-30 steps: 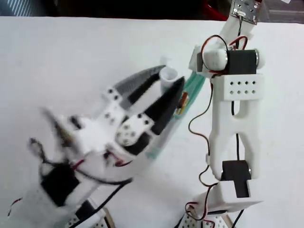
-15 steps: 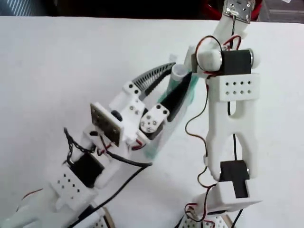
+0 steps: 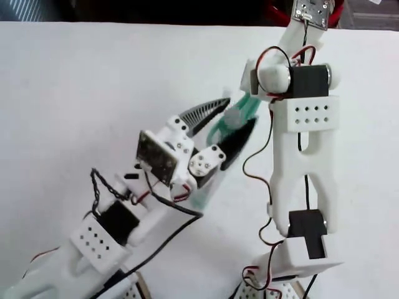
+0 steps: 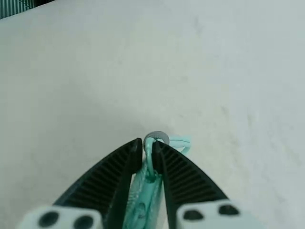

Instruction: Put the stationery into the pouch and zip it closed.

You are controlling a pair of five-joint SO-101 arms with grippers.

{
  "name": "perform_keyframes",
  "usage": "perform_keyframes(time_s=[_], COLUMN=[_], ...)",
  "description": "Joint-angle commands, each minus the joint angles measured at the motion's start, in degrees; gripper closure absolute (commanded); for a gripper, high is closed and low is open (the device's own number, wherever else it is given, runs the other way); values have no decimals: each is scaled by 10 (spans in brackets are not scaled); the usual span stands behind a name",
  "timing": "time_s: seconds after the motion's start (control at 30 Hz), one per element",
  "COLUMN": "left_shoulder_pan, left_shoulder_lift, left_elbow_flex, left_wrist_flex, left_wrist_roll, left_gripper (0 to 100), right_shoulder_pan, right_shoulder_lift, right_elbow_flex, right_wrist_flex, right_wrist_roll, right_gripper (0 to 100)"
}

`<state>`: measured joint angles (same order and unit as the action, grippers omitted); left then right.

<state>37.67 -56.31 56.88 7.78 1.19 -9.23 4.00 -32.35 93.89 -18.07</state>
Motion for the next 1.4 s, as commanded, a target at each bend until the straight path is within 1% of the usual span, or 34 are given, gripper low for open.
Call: perform_keyframes(time_s=[0.0,0.13,0.27,0.37,0.47,0.53,0.67,0.9,0.97,1.03,1.13,1.27,1.37], left_shoulder_pan=[-14,-39,-78,-87,-83,-83,-73,7,28,32,27,-5,-33], left_shoulder_lift=[-3,-3,-4,-25,-67,-96,-144,-303,-323,-324,-324,-324,-324], left_elbow_flex=[-83,-166,-200,-192,-165,-126,-43,-40,-13,17,86,161,188], left_wrist_flex=[120,246,357,411,440,430,382,433,429,423,360,267,231], left_wrist_roll=[35,58,57,59,75,102,117,115,117,117,113,113,113], left_gripper=[736,736,736,718,640,605,605,629,635,635,635,635,635], right_shoulder_pan=[-1,-1,0,7,7,7,7,7,7,7,7,7,7], right_shoulder_lift=[-6,-7,-8,-6,-5,-7,-5,-4,-4,-4,-5,-5,-5], right_elbow_flex=[0,1,1,1,2,2,2,3,3,3,2,2,2], right_wrist_flex=[-4,-2,0,-1,-2,1,1,-2,-3,-8,-11,-7,-7], right_wrist_roll=[-3,-1,1,0,-1,-3,-3,-4,-4,-4,-4,-4,-4], right_gripper=[975,975,975,975,975,975,975,975,975,975,975,975,975])
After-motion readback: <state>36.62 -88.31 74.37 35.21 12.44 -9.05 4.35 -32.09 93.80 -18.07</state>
